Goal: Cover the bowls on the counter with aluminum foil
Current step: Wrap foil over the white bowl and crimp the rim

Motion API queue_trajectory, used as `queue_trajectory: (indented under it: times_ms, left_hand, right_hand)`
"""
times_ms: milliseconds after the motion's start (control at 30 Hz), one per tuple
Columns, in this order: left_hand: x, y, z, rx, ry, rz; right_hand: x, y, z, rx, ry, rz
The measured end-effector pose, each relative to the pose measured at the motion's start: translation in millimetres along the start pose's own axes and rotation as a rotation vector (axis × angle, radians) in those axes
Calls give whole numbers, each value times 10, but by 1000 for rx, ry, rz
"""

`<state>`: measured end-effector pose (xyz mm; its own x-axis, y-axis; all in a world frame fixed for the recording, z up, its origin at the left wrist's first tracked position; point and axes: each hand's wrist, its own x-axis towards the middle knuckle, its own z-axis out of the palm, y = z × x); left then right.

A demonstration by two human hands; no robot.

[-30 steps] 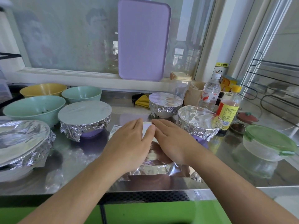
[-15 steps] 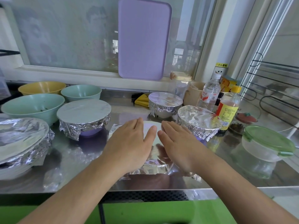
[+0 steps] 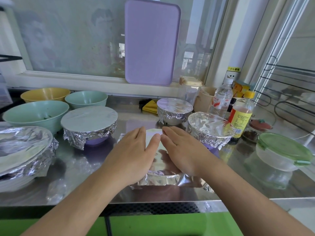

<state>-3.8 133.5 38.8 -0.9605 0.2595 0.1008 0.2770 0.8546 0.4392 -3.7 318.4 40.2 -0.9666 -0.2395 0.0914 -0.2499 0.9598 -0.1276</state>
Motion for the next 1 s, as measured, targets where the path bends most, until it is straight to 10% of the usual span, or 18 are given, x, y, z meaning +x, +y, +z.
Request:
queue_trajectory:
  times_ms: [400,1000]
  left_hand:
    - [-144,57,-3,138,37,11]
    - [-357,61,25,287,12,110]
  right_hand:
    - [-330,46,66,75,152,60]
    - [216,-109,-209,195,-98,31]
